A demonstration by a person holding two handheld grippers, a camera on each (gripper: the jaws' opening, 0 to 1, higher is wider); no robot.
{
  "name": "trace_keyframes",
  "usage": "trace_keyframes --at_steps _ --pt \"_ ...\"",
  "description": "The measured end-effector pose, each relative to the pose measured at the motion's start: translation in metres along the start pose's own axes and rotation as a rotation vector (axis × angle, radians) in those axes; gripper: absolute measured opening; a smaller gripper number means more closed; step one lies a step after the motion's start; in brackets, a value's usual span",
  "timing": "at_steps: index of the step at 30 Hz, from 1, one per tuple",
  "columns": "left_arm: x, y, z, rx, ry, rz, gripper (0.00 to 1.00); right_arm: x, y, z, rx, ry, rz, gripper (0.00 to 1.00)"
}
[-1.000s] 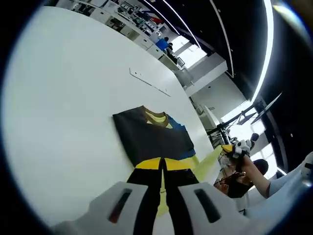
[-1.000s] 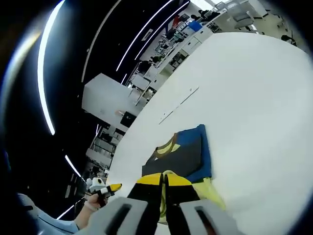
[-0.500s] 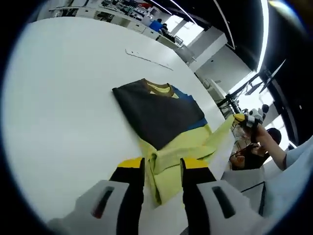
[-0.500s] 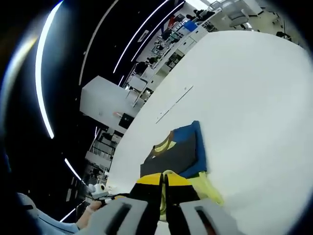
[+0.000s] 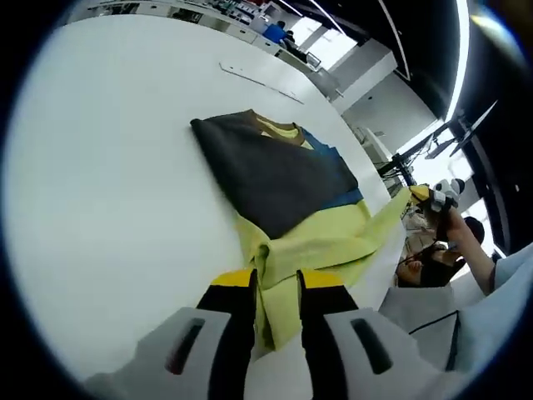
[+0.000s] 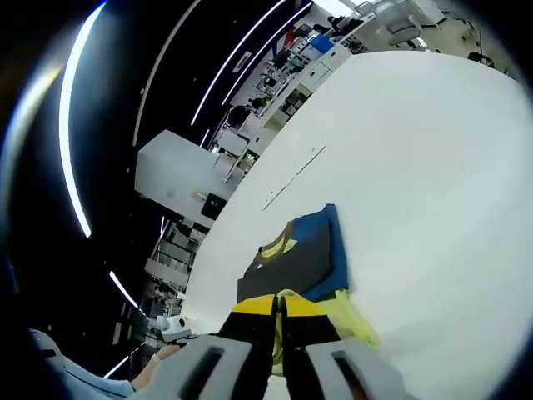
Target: Fold the garment on the visible template until the final outline fits inside the template.
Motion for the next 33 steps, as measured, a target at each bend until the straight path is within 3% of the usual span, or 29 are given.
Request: trace_keyframes --at_steps 10,17,20,25,33 --pt "0.003 -0.007 -0.001 -0.05 0.019 -0.007 0.02 -0.001 0.004 0.002 0.009 0.004 0.01 0.0" --pt "-0.01 0.0 -0.008 -0.054 0.056 0.011 0.01 -0.005 0.006 0.004 0.011 0.005 0.014 0.0" --pt "-0.018 0.008 -0.017 -0.057 0.093 0.037 0.0 -0.006 0.006 0.005 0.017 0.007 0.012 0.0" --pt "-0.037 0.021 -0.047 -0.082 0.221 0.085 0.0 -0.008 0.003 0.002 0.012 0.023 0.006 0.0" --pt "-0.055 0.03 -0.096 -0.034 0.317 0.113 0.0 -0.004 -0.007 -0.02 -0.015 0.055 -0.017 0.0"
Point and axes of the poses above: the point that each gripper's makers call its tool centre point, and the gripper's own axes: x roughly forward along the fingers, y roughly to its right, z roughly out of its underside, the point moved 3 cm from there along -x, roughly backward along the fingers, and after that the axes turned 5 degrees about z, right-handed, at the moved point
